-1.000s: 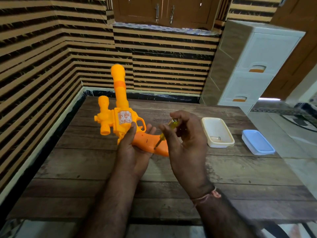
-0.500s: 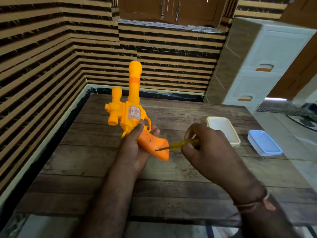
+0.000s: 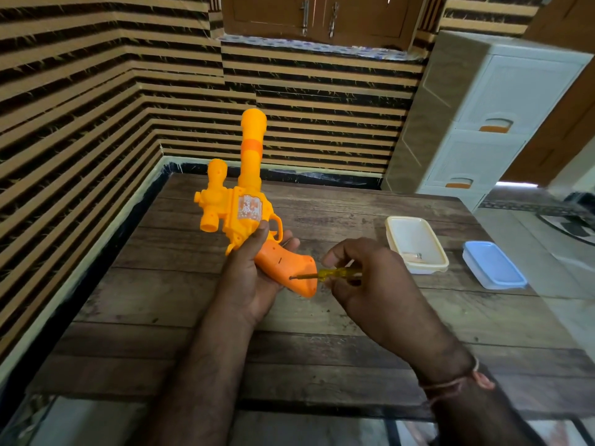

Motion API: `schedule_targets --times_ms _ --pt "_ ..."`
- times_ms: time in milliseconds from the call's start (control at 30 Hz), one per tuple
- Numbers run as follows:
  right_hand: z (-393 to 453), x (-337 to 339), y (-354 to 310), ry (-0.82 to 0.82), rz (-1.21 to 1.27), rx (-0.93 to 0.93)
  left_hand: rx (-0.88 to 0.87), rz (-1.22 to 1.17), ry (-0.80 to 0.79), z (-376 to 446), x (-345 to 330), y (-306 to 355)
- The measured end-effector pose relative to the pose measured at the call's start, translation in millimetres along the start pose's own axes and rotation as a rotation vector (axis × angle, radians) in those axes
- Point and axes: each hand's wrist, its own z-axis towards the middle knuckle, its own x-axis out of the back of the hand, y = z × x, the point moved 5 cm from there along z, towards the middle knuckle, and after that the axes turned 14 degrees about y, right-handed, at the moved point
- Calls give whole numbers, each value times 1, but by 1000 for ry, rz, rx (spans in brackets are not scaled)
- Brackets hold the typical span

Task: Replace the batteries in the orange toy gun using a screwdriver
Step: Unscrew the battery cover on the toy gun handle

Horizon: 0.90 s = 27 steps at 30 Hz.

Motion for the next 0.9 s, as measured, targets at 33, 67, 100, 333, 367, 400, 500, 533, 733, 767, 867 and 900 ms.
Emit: schedule_targets --times_ms 33,67,100,333,367,400,500,533,733,767,867,900 --pt "0 -1 1 -2 -22 11 -10 13 -4 -1 0 0" --pt "-1 -2 1 3 -46 21 -23 24 -7 -1 0 0" --pt "-1 -2 2 8 -70 28 -38 32 -9 -2 0 0" --pt "-1 -1 -3 87 35 11 -150 65 -29 -3 -3 0" --pt "-1 0 -5 86 52 -5 -161 58 -39 -3 -3 0" --pt "-2 0 -6 79 53 -10 -169 50 -39 -3 -3 1" --pt "-7 -4 -13 24 -54 37 -174 38 1 0 1 3" --pt "-9 -5 -16 9 -98 55 -169 42 16 2 4 2" --pt "-12 -7 -26 -21 -145 147 -128 12 67 4 5 0" --pt "-12 -8 -25 -37 -129 141 -138 5 60 4 5 2" --pt "-11 -8 -21 -45 -111 122 -166 4 55 3 4 8" --pt "-11 -8 -20 -39 -102 116 -166 -3 62 3 5 8"
